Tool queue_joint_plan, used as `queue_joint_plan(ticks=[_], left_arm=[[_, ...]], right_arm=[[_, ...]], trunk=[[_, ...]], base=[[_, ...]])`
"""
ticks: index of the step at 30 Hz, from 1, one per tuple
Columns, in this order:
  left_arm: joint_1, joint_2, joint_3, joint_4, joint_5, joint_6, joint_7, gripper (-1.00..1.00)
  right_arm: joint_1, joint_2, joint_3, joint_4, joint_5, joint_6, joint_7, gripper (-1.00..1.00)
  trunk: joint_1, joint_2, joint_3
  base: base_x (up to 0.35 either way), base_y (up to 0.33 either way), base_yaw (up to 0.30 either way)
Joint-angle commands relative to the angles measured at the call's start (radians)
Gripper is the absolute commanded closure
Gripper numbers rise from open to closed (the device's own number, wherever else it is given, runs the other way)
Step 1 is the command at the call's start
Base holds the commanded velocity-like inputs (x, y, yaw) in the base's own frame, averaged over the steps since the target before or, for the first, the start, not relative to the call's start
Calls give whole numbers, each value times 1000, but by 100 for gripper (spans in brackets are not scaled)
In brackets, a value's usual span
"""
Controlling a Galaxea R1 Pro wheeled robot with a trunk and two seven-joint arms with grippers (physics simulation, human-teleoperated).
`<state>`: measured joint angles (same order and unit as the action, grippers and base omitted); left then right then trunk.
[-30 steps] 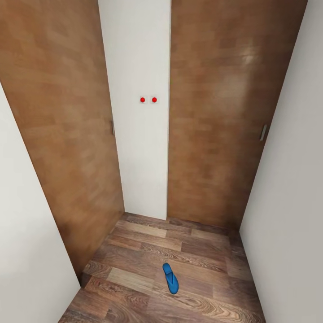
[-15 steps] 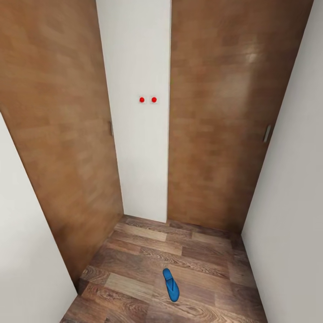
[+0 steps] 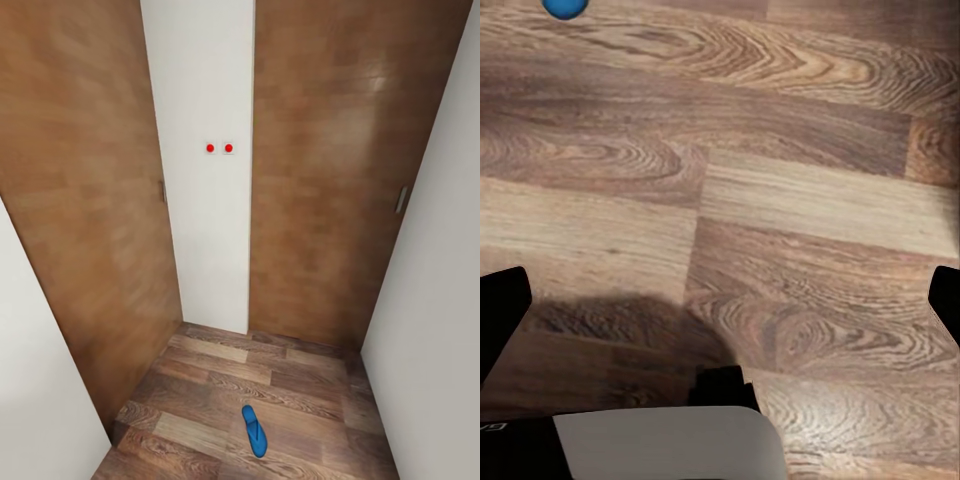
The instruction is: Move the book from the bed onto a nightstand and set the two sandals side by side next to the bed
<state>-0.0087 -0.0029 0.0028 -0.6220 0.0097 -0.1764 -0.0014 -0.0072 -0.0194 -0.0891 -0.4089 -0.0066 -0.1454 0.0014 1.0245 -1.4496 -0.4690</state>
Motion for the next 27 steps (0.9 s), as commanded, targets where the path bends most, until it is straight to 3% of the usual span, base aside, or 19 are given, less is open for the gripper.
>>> queue_joint_plan(ticks=[1,11,21,27], left_arm=[[-1,0,0,1,1,-3,0,-100],[-1,0,0,1,1,-3,0,-100],[-1,0,0,1,1,-3,0,-100],[-1,0,0,1,1,-3,0,-100]], right_arm=[[-1,0,-2,1,-1,-3,0,-100],[0,-1,-2,1,-1,-3,0,-100],[-1,1,-2,1,-1,-3,0,-100],[-1,0,-1,1,-1,-3,0,-100]], trunk=[[0,0,-1],[0,0,-1],[0,0,-1],[0,0,-1]], base=[[285,0,0],[85,-4,0],[203,-88,3],[15,-7,231]])
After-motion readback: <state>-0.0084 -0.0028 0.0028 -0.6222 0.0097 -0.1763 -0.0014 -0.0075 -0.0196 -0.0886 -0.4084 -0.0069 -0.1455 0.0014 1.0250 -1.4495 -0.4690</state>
